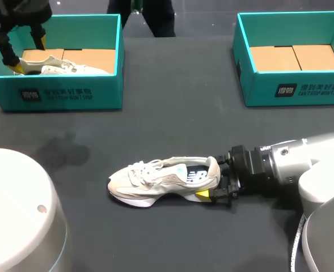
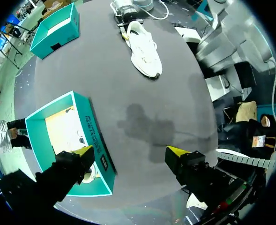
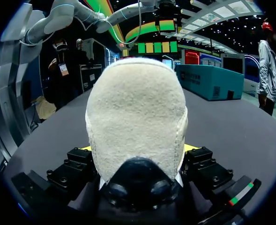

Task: Take the shoe out of the shoebox, open the shoe tongue, remove and reinsert the insole, then place the shoe into the shoebox

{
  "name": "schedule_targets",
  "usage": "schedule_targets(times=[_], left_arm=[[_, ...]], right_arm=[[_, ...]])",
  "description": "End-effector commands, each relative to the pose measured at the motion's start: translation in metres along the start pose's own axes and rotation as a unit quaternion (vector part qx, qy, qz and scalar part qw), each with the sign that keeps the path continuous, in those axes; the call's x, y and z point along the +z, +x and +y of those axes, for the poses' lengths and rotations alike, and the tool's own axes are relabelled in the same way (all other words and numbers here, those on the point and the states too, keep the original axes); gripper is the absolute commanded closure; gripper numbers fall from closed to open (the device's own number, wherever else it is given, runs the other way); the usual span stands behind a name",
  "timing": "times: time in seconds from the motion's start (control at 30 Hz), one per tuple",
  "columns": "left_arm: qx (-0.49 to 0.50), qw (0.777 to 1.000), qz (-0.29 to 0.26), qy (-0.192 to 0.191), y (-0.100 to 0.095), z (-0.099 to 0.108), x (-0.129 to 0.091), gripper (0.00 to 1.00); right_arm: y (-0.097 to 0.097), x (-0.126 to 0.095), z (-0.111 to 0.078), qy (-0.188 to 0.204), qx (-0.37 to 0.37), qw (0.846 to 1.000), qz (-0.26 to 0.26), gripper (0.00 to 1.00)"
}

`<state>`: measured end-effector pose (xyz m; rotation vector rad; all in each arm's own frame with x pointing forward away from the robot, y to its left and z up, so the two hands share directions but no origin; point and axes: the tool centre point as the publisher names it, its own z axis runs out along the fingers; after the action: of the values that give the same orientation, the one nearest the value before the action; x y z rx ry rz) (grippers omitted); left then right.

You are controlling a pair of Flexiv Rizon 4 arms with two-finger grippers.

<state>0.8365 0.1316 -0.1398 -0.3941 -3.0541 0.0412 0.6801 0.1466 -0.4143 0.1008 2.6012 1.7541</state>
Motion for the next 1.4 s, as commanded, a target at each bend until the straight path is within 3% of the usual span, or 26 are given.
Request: schedule_targets(times=[0.03,0.13,0.53,0.63,0.83,0.93,1.0,1.07,1.1,1.13,1.4], left_arm=[[-0.234,0.971,-0.040,-0.020,0.021,-0.026,0.008,0.00],[-0.296,0.953,-0.039,-0.051,0.024,-0.038,0.011,0.00],[-0.307,0.949,-0.041,-0.052,0.027,-0.042,0.014,0.00],[-0.370,0.929,-0.015,-0.015,0.037,-0.061,0.028,0.00],[-0.498,0.867,-0.003,-0.006,0.056,-0.098,0.047,0.00],[-0.559,0.828,-0.022,-0.027,0.067,-0.115,0.052,0.00],[-0.575,0.817,0.011,-0.025,0.071,-0.122,0.052,0.00],[-0.621,0.783,0.000,-0.022,0.076,-0.127,0.053,0.00],[-0.626,0.780,0.009,-0.022,0.077,-0.129,0.053,0.00],[-0.647,0.761,-0.021,-0.038,0.079,-0.131,0.052,0.00],[-0.647,0.761,-0.021,-0.038,0.079,-0.131,0.052,0.00]], right_arm=[[0.002,0.001,0.001,0.003,0.000,1.000,-0.001,1.00],[0.002,0.001,0.001,0.003,0.000,1.000,-0.001,1.00],[0.002,0.001,0.001,0.003,0.000,1.000,-0.001,1.00],[0.002,0.001,0.001,0.003,0.000,1.000,-0.001,1.00],[0.002,0.001,0.001,0.003,0.000,1.000,-0.001,1.00],[0.002,0.001,0.001,0.003,0.000,1.000,-0.001,1.00],[0.002,0.001,0.001,0.003,0.000,1.000,-0.001,1.00],[0.002,0.001,0.001,0.003,0.000,1.000,-0.001,1.00],[0.002,0.001,0.001,0.003,0.000,1.000,-0.001,1.00],[0.002,0.001,0.001,0.003,0.000,1.000,-0.001,1.00],[0.002,0.001,0.001,0.003,0.000,1.000,-0.001,1.00]])
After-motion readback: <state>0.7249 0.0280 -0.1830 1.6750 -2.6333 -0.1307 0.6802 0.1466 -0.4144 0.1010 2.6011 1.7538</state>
